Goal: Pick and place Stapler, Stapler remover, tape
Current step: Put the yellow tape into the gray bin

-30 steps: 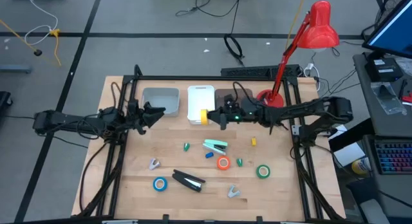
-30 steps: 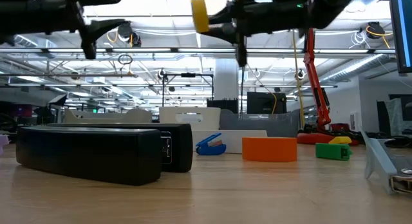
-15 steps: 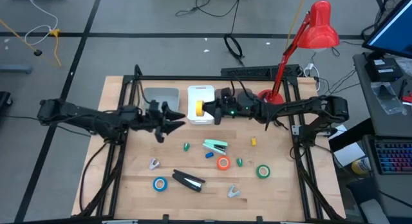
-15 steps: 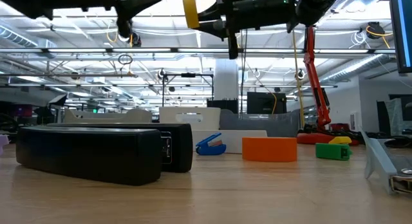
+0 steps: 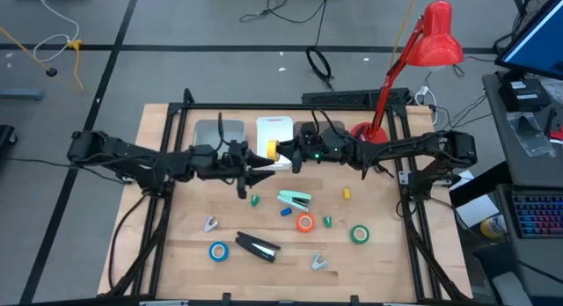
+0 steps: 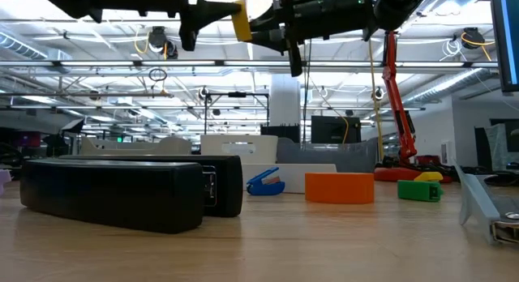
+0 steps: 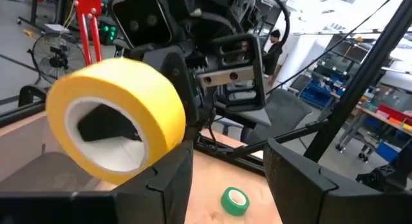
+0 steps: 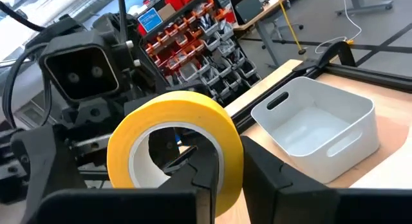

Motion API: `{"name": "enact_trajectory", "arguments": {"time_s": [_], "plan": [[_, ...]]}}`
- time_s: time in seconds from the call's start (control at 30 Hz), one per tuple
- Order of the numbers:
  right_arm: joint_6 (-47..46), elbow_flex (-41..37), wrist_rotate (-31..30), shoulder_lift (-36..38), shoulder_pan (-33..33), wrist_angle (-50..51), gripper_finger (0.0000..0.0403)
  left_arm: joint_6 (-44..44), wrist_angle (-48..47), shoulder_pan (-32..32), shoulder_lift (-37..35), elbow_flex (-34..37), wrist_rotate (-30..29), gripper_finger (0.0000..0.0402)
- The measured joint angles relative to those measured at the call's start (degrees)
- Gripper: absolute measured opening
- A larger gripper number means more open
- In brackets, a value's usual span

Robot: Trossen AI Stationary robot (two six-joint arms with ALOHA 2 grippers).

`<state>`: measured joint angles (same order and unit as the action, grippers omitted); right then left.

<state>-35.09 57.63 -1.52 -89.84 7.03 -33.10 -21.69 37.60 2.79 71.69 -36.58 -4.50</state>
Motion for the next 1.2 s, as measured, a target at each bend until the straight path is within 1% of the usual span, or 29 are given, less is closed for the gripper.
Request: {"name": "enact_trajectory", "arguments": {"time_s": [0.13, 0.27, 0.4, 0.47, 0.53, 0.6, 0.73, 0.83, 1.07, 1.2], "plan": [[0.4, 0.0, 0.0, 0.0, 0.0, 1.8, 0.0038, -0.1, -0.3, 0.0, 1.0, -0.1, 0.0, 0.0189], [1.6, 0.0, 0.0, 0.5, 0.0, 5.5, 0.0036, -1.6, -2.6, 0.0, 0.9, -0.1, 0.5, 0.0189], [1.9, 0.0, 0.4, 0.7, 0.1, 6.5, 0.0034, -2.8, -10.2, 0.0, -0.4, -0.1, 3.1, 0.0189], [2.0, 0.0, 1.8, 0.6, 0.2, 6.4, 0.0038, -2.8, -14.7, 0.0, -1.3, -0.1, 3.4, 0.0189], [1.4, 0.0, 3.0, 0.6, 0.1, 6.4, 0.0039, -3.2, -17.2, 0.0, -2.0, -0.1, 3.0, 0.0189], [1.0, 0.0, 3.4, 0.6, 0.1, 6.5, 0.0038, -3.5, -17.4, 0.0, -2.6, -0.1, 2.1, 0.0188], [0.7, 0.0, 3.3, 0.6, -0.7, 6.8, 0.0035, -2.1, -17.2, -0.1, -3.3, -0.1, -1.7, 0.0189], [0.7, 0.0, 3.2, 0.6, -1.1, 6.9, 0.0037, -2.2, -15.5, -0.1, -3.2, -0.1, -3.6, 0.0188], [0.7, 0.0, 2.7, 0.6, -1.1, 7.3, 0.0035, -1.6, -9.3, -0.1, -3.2, -0.1, -3.6, 0.0188], [0.7, 0.0, 2.7, 0.6, -1.1, 7.0, 0.0037, -1.6, -9.1, -0.1, -3.1, -0.1, -3.6, 0.0188]]}}
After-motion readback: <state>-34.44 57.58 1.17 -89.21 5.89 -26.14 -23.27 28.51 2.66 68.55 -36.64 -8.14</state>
